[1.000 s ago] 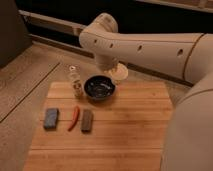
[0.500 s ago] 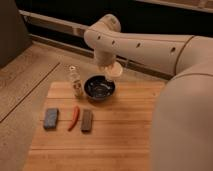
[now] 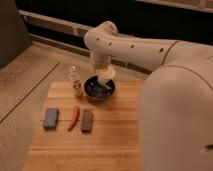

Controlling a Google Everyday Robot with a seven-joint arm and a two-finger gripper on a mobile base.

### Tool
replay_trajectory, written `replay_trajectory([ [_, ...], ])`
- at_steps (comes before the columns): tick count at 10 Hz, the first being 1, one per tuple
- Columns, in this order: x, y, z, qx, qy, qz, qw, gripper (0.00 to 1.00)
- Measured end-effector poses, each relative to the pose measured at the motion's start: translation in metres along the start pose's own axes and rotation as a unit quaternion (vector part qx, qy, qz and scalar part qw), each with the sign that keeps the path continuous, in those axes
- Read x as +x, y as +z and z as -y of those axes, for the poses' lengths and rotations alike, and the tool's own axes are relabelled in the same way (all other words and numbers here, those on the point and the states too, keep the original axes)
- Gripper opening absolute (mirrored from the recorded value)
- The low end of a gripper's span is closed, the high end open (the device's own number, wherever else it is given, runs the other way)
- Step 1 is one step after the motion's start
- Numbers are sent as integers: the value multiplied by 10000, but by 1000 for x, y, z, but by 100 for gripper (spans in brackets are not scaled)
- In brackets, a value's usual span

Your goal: Place the ceramic cup in the ceramic bowl

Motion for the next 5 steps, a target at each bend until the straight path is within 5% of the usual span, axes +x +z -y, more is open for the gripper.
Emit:
replay_trajectory([
  [5,8,44,-12,-180,-184,-546,9982,1],
])
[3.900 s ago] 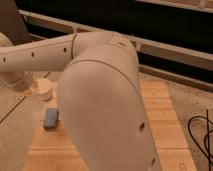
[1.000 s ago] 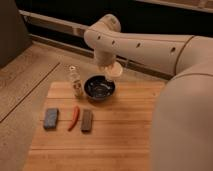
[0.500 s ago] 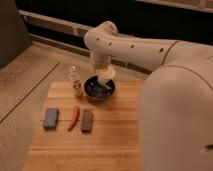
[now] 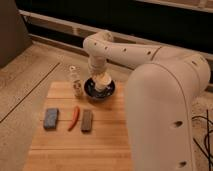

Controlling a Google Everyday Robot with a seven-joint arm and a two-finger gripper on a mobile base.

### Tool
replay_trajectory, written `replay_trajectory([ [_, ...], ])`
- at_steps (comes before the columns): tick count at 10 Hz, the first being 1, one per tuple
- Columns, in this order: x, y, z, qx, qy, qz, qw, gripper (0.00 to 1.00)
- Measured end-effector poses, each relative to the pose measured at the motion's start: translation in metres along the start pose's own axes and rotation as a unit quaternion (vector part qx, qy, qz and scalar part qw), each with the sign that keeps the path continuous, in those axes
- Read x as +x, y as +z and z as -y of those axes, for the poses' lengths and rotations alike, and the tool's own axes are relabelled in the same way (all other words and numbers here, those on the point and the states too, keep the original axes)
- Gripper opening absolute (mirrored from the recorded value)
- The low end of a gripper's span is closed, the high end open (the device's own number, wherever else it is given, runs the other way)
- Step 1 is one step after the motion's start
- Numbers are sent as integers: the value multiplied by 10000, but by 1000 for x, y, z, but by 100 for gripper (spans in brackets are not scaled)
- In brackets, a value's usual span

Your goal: Place the ceramic cup in the ceramic bowl

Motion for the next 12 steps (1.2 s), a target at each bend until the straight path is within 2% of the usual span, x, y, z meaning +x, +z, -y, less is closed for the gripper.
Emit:
replay_trajectory([
  [1,0,8,-1,-8,-52,-119,9999,10],
  [2,-1,14,-1,-17,-83,-212,9997,22],
  [4,-2,20,0,-45,-105,-320,9994,39],
  [5,-3,24,1,-61,-115,-395,9991,54],
  [7,-3,26,3,-76,-118,-456,9989,66],
  [12,-6,23,9,-78,-107,-484,9987,66],
])
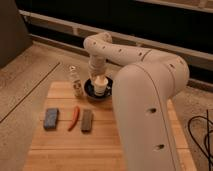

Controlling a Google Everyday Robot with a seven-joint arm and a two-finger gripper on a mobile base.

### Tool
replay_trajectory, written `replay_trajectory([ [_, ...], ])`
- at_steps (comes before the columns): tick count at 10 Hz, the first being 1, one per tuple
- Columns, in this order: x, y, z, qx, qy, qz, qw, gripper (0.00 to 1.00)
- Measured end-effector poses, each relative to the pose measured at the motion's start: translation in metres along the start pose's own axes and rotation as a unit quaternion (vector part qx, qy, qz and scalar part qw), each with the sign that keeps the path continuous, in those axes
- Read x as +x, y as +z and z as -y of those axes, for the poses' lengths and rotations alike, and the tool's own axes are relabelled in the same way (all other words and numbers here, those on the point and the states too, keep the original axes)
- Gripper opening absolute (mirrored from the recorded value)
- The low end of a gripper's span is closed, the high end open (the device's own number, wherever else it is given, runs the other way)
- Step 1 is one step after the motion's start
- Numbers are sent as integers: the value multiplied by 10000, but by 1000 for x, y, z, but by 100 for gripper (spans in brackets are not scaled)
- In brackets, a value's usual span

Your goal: Place the ceramic cup in the ceramic bowl

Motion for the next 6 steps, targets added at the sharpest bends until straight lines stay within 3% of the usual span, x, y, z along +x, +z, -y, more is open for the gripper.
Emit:
replay_trajectory([
  [2,-2,-5,1,5,0,48,10000,66],
  [6,-14,-46,0,53,22,539,9985,66],
])
